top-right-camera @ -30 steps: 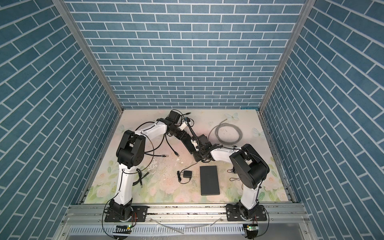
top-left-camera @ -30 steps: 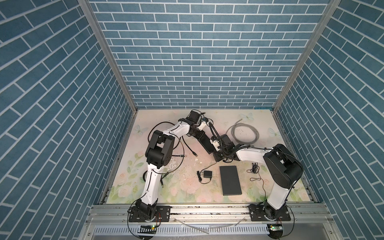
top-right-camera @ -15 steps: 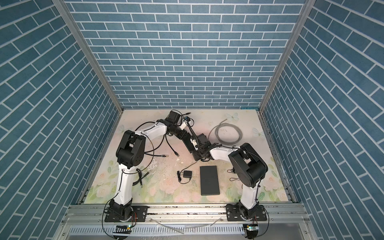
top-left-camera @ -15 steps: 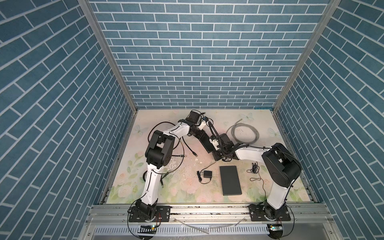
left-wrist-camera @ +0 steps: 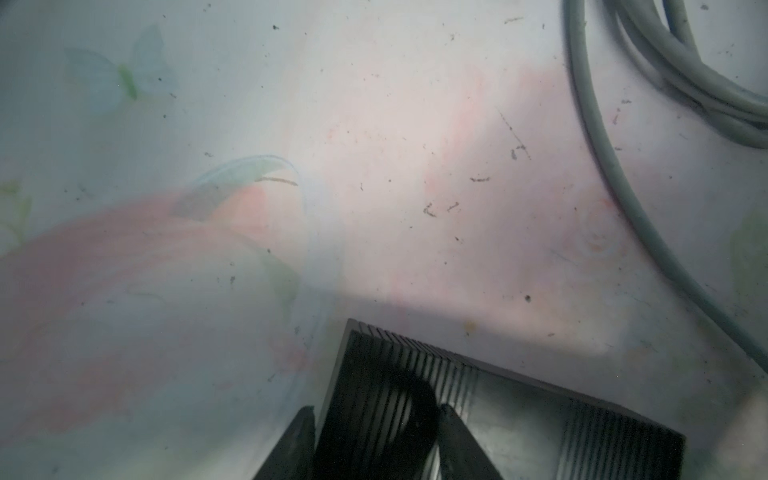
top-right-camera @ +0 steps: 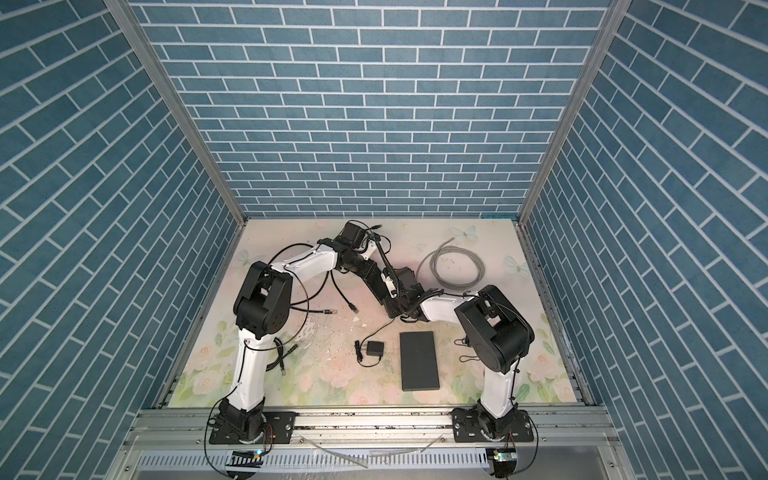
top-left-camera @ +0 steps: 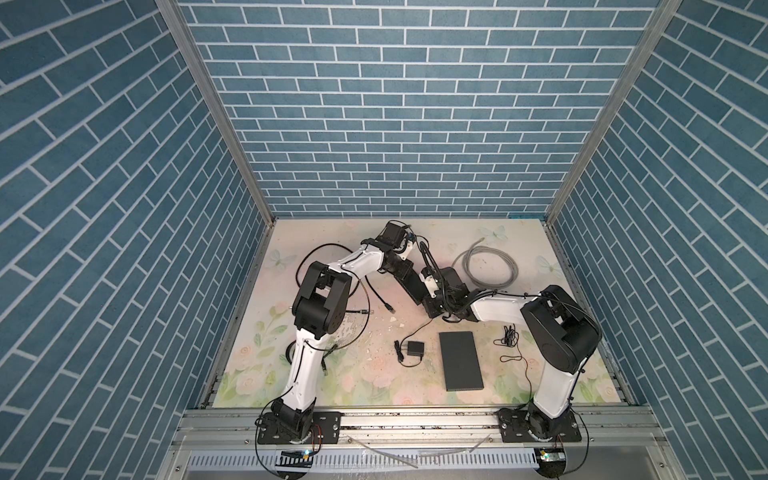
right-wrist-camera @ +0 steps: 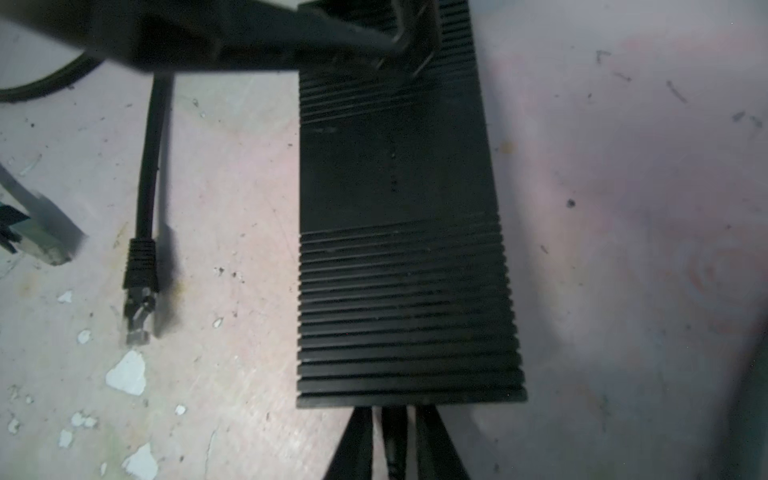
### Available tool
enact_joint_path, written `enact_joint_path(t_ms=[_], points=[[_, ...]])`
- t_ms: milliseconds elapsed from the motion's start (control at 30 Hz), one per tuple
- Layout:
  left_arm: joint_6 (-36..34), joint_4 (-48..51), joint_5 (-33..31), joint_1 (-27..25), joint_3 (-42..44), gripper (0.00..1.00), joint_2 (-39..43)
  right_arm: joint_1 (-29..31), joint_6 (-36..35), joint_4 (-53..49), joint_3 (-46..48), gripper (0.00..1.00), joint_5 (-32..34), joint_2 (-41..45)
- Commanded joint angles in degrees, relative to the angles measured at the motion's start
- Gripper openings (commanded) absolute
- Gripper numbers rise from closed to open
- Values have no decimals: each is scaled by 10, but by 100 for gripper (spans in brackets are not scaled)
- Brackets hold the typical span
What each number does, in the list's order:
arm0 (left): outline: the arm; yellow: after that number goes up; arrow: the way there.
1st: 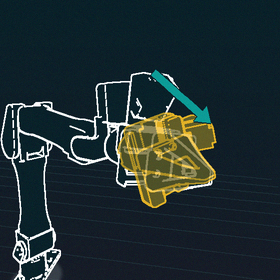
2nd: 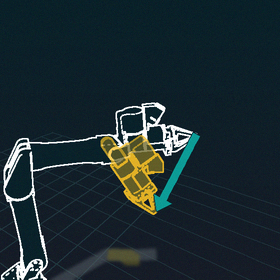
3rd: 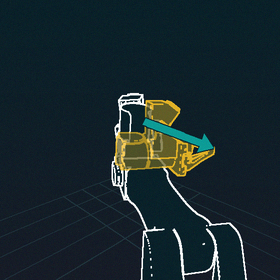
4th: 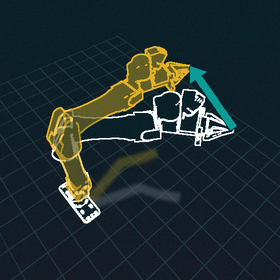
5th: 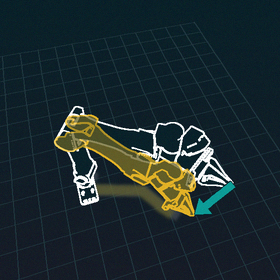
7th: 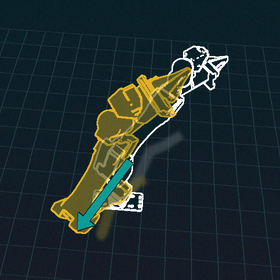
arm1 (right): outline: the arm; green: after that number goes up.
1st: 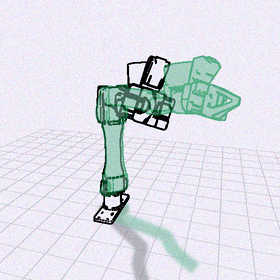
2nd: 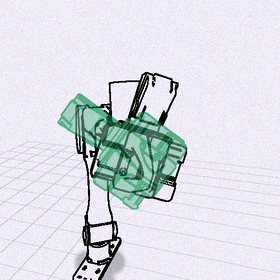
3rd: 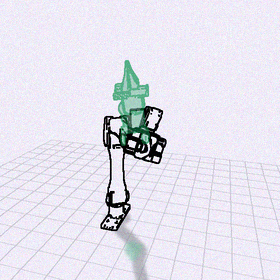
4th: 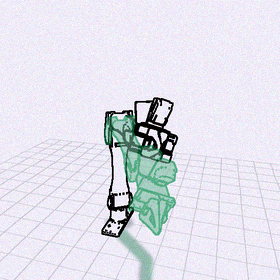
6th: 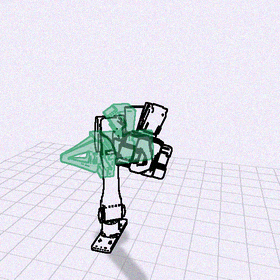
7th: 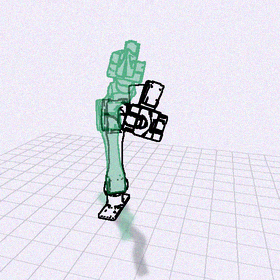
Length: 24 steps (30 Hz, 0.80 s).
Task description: Insert the plug into the switch port
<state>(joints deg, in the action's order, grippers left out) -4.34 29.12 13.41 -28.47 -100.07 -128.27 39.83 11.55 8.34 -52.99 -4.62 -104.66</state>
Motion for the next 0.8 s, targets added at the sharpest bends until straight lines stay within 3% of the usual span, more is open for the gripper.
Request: enact_joint_path(t_ms=[0,233,400,633,667,700,767], points=[[30,170,-43,-7,-8,55,-55,-4,8,76,40,27,15,49],[53,152,-30,7,-40,63,-22,-8,10,24,81,44,-9,147],[103,117,-2,11,-27,65,26,-22,10,-12,58,49,-12,163],[185,57,-100,12,75,66,131,-42,49,-25,21,57,-7,135],[190,52,-110,14,91,66,145,-42,51,-29,17,59,-7,130],[192,48,-115,14,107,66,160,-43,52,-32,14,68,-7,126],[193,45,-120,14,131,65,181,-43,56,-40,10,70,5,120]])
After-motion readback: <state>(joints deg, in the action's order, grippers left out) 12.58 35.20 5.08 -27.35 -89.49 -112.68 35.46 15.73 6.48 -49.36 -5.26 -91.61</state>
